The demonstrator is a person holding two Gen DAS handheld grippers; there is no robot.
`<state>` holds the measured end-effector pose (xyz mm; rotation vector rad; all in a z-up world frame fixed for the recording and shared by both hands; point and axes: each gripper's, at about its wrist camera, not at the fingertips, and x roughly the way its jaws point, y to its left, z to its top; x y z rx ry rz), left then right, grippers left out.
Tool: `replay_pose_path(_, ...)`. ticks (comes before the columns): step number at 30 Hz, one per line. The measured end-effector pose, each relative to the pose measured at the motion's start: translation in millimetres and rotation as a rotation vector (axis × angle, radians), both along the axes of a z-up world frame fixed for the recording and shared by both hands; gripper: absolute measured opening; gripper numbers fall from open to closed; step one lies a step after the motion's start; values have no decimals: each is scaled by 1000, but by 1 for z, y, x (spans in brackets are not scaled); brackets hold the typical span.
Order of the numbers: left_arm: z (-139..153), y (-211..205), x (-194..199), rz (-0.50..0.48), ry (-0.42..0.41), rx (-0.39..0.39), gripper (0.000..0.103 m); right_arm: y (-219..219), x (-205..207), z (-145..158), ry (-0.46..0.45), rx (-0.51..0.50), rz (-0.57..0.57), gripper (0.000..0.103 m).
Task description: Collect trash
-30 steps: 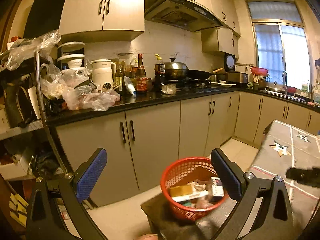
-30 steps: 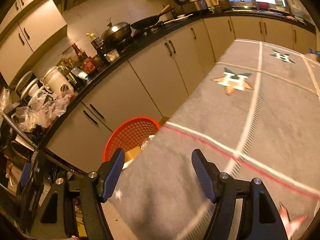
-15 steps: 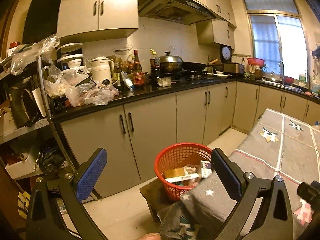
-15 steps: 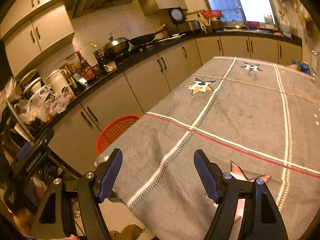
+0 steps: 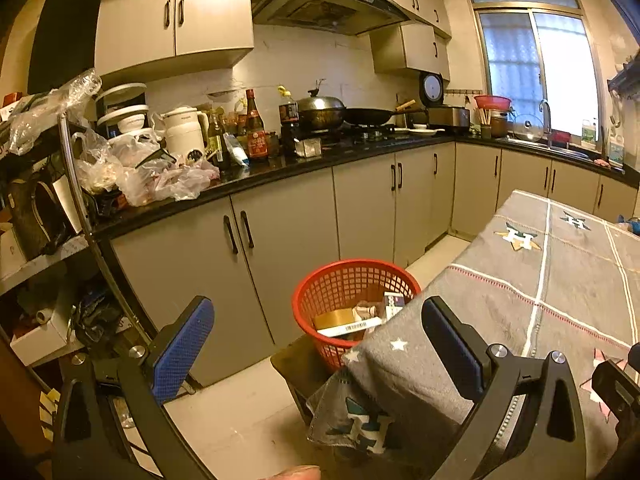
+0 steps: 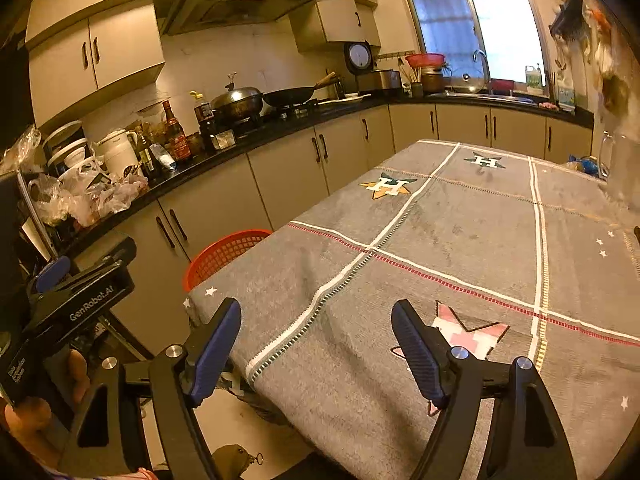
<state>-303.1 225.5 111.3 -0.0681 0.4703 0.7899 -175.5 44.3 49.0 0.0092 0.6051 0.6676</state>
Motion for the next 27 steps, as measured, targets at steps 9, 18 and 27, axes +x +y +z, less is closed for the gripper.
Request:
replay_pose_path(9,-23,17,2,8,66,-50,103,13,-6,-7,-1,-28,8,83)
replay_pose_path(18,-35,31,1,19,94,-90,103,27,-10,-14,-5,-59,21,83)
replay_pose_path(27,-42,35,4,8,110,-121,103,29,-11,-16,-4,-65,23,83)
